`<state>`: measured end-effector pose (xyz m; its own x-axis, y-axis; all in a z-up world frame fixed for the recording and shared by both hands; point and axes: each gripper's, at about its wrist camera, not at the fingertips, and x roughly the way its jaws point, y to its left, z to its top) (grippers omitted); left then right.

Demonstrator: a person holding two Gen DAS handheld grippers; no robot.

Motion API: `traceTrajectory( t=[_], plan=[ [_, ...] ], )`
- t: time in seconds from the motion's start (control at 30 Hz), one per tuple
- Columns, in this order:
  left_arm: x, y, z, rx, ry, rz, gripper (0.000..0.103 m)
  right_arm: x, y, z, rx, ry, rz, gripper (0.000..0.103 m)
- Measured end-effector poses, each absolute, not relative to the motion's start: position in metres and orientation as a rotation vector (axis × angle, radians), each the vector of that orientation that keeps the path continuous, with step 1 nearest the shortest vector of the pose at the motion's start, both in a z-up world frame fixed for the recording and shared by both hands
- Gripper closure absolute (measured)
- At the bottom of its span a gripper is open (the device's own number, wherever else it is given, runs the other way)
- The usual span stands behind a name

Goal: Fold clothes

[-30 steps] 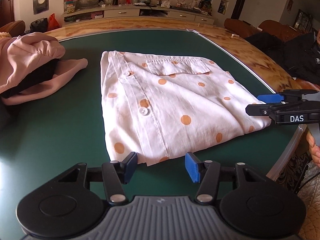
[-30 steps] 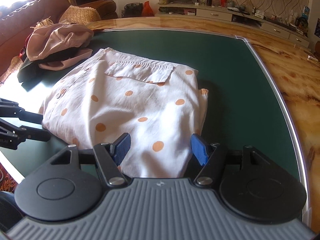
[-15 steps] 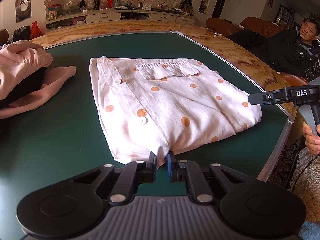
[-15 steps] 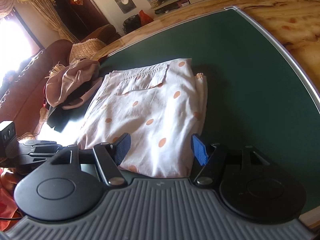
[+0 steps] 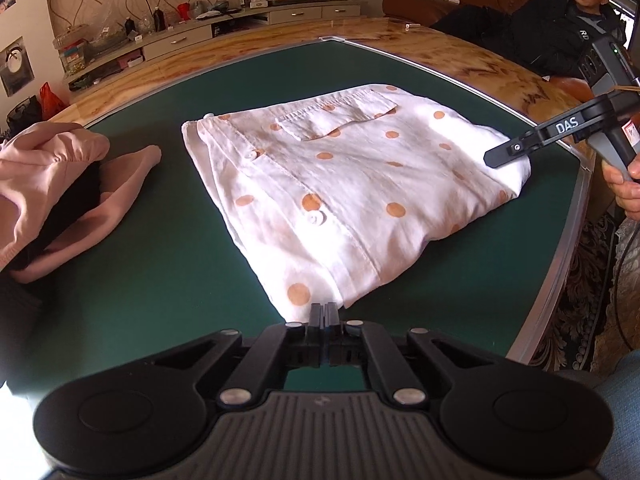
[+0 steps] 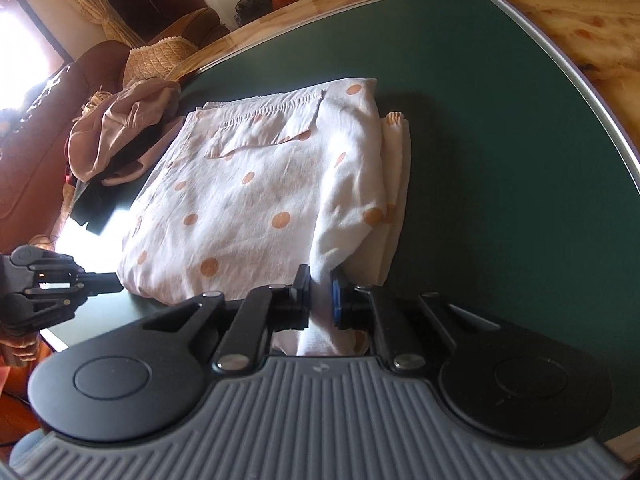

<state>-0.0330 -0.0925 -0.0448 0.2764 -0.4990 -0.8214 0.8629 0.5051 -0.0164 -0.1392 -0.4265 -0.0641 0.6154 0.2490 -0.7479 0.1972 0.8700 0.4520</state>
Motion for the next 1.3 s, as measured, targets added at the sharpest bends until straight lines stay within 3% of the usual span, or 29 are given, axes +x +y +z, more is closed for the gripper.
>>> traceTrajectory(
  t=[0.03, 0.17, 0.23, 0.3, 0.4, 0.57, 0.7, 0.8, 0.97, 1.3],
  plan=[
    [-0.035, -0.089, -0.045, 0.481, 0.884, -0.961, 0.103, -0.144, -0.430, -0.063, 0.558, 0.902, 0.016, 0.059],
    [-0.040, -0.082, -0.038, 0.398, 0.868, -0.981, 0.099, -0.156, -0.433, -0.062, 0.623, 0.889, -0.026, 0.046],
    [-0.045, -0.086, -0.031, 0.388, 0.841, -0.988, 0.091, -0.158, -0.431, -0.061, 0.597, 0.885, -0.053, 0.046],
    [-0.052, -0.097, -0.026, 0.439, 0.795, -0.992, 0.072, -0.159, -0.425, -0.054, 0.530, 0.871, -0.073, 0.045],
    [-0.064, -0.116, -0.022, 0.526, 0.734, -1.018, 0.060, -0.158, -0.410, -0.045, 0.451, 0.891, -0.023, 0.045],
    [-0.071, -0.142, -0.026, 0.619, 0.684, -1.053, 0.050, -0.169, -0.365, -0.024, 0.238, 0.863, 0.066, 0.045],
    [-0.066, -0.154, -0.029, 0.630, 0.686, -1.060, 0.048, -0.160, -0.333, -0.022, 0.173, 0.900, 0.113, 0.045],
    [-0.045, -0.153, -0.027, 0.481, 0.772, -1.071, 0.041, -0.153, -0.329, -0.012, 0.153, 0.852, 0.095, 0.045],
    [-0.022, -0.149, -0.042, 0.395, 0.881, -1.024, 0.041, -0.123, -0.348, -0.030, 0.187, 0.919, 0.054, 0.045],
    [-0.022, -0.124, -0.036, 0.350, 0.886, -1.018, 0.041, -0.123, -0.365, -0.047, 0.149, 0.977, 0.076, 0.045]
  ],
)
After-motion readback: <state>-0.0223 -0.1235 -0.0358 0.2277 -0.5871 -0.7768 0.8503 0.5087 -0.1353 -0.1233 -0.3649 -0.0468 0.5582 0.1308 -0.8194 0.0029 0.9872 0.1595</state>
